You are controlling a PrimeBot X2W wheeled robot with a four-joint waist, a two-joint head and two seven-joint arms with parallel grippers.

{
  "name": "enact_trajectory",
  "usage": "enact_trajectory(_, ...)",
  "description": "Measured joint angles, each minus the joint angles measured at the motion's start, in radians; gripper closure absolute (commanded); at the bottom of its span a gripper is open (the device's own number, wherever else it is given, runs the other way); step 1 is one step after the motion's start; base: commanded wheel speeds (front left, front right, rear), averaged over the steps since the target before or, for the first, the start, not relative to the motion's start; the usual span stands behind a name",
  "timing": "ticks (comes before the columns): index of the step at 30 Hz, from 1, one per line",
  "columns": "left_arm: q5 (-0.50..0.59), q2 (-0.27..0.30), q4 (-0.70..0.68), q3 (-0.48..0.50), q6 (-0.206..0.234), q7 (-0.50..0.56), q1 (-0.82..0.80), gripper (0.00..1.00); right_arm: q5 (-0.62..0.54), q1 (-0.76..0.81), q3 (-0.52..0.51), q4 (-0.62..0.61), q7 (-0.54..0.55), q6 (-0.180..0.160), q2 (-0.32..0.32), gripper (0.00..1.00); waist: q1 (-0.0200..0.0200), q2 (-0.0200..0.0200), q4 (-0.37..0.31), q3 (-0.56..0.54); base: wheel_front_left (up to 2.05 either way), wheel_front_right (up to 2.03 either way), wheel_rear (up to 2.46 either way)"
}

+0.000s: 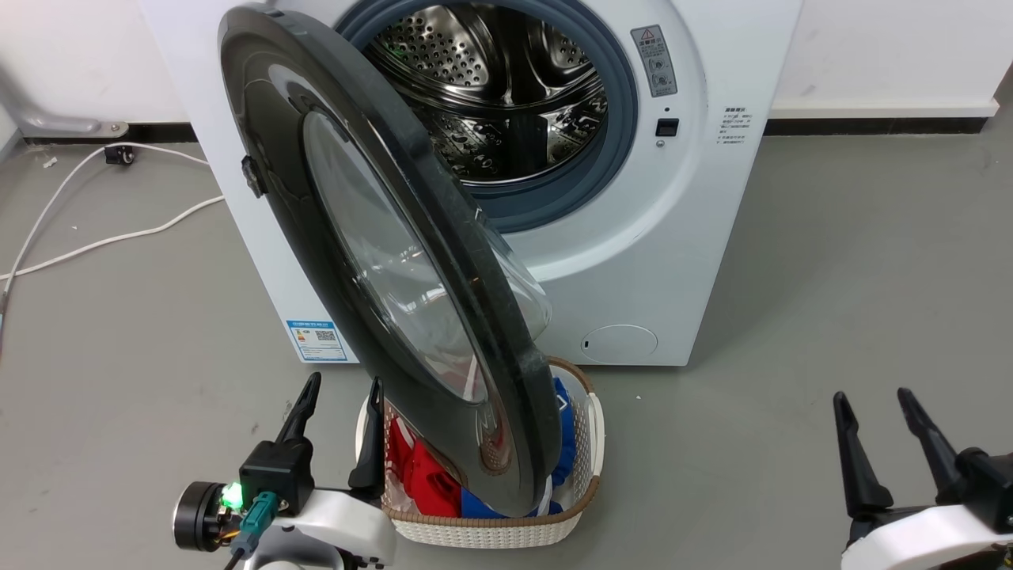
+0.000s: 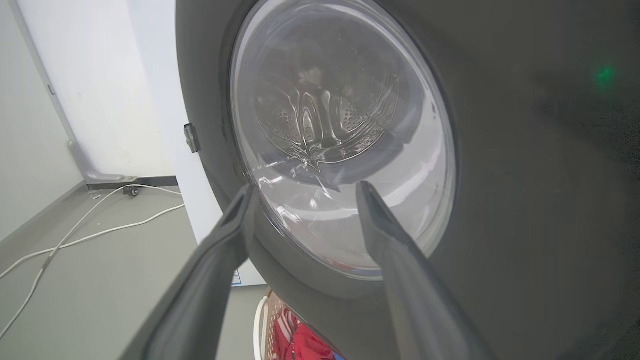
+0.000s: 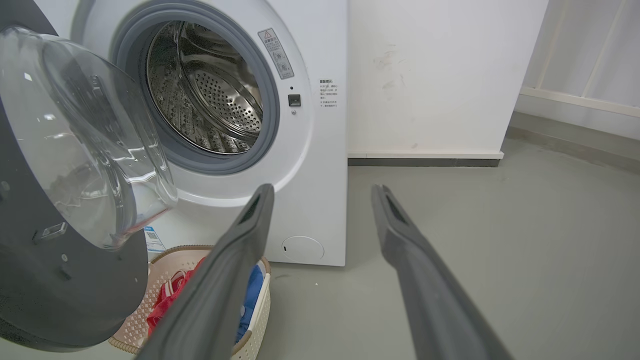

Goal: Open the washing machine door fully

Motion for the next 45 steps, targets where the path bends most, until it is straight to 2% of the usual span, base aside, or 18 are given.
enact_trajectory(11,0.002,0.002,0.009,0.004,0.0,0.0,0.004,0.0,0.017,-0.004,0.013,0.035,-0.001,0.0,0.016,0.0,0.0,0.0,-0.004,0.001,0.0,0.0,0.0)
enact_trajectory(13,-0.003,0.001,0.007,0.005,-0.002,0.0,0.003,0.58,0.017,-0.005,0.009,0.035,-0.001,0.0,0.016,0.0,0.0,0.0,-0.004,0.001,0.0,0.0,0.0)
enact_trajectory(14,-0.003,0.001,0.007,0.006,-0.002,0.0,0.003,0.68,0.017,-0.006,0.009,0.036,-0.001,0.0,0.016,0.0,0.0,0.0,-0.004,0.001,0.0,0.0,0.0)
enact_trajectory(15,-0.003,0.001,0.007,0.005,-0.002,0.0,0.003,1.0,0.017,-0.007,0.008,0.036,-0.001,0.0,0.016,0.0,0.0,0.0,-0.004,0.001,0.0,0.0,0.0)
enact_trajectory(20,-0.004,0.0,0.008,0.005,-0.006,0.0,0.001,1.0,0.004,-0.009,0.005,0.036,0.004,0.0,0.016,0.0,0.0,0.0,-0.005,0.003,0.0,0.0,0.0)
enact_trajectory(26,-0.01,-0.003,-0.022,0.017,0.01,0.0,-0.024,1.0,-0.002,-0.015,0.004,0.035,0.01,0.0,0.024,0.0,0.0,0.0,-0.005,0.005,0.0,0.0,0.0)
enact_trajectory(38,-0.015,-0.011,-0.377,0.0,0.039,0.0,-0.144,1.0,-0.019,-0.014,-0.005,0.01,0.023,0.0,0.042,0.0,0.0,0.0,-0.004,0.007,0.0,0.0,0.0)
enact_trajectory(45,-0.042,-0.015,-0.541,-0.127,0.052,0.032,-0.181,1.0,-0.036,-0.007,-0.006,-0.007,0.029,0.0,0.051,0.0,0.0,0.0,-0.008,0.005,0.0,0.0,0.0)
